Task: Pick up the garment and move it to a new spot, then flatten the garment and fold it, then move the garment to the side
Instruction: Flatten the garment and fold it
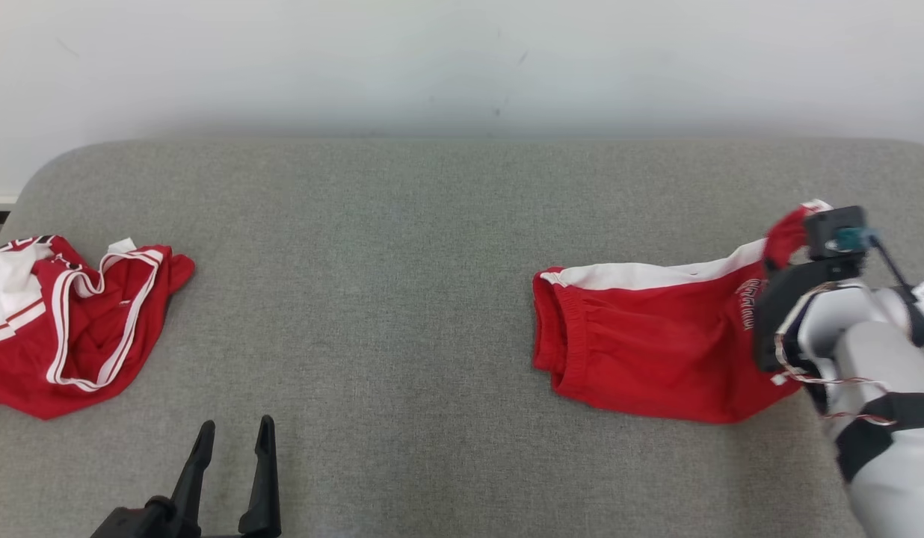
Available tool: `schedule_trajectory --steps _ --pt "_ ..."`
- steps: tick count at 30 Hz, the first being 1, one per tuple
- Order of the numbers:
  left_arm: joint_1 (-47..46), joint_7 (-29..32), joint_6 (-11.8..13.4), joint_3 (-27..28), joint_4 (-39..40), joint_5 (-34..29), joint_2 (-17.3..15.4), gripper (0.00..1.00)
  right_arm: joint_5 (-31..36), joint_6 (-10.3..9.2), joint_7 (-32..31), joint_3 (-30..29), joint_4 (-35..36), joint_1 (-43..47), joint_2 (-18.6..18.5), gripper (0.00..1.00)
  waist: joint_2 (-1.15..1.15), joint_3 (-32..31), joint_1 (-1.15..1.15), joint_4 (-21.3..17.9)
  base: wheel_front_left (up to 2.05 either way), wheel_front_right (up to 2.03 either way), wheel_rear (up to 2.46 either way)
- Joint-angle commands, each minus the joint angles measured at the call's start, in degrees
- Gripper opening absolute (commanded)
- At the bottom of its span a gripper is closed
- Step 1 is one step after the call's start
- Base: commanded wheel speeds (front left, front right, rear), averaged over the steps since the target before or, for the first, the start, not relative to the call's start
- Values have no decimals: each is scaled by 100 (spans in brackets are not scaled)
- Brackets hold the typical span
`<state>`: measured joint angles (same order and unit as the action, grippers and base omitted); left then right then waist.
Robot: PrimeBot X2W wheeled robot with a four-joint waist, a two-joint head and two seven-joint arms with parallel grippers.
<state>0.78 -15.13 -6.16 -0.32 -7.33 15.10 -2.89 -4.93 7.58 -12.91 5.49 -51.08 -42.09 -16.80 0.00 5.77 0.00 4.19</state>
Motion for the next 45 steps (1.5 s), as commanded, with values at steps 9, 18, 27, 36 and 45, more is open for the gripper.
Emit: schedule_trajectory --steps 9,18,27,36,45 --pt "142 -2 -40 14 -19 -17 1 100 -433 -17 -710 1137 817 302 626 0 0 -162 0 26 0 0 0" --pt "153 -2 -55 -56 -45 32 0 100 -476 -17 -767 1460 810 420 987 0 0 -176 0 185 0 0 0" --pt "192 -3 -41 -1 -5 38 1 100 -410 -17 -582 1723 718 343 1253 0 0 -179 0 213 0 0 0" --pt "94 -3 -29 -23 0 56 1 100 -1132 -17 -384 1660 644 482 1363 100 0 -124 0 168 0 0 0" --pt "99 -2 1 3 8 67 1 100 -1588 -17 555 1050 1178 621 830 100 0 -130 0 119 0 0 0"
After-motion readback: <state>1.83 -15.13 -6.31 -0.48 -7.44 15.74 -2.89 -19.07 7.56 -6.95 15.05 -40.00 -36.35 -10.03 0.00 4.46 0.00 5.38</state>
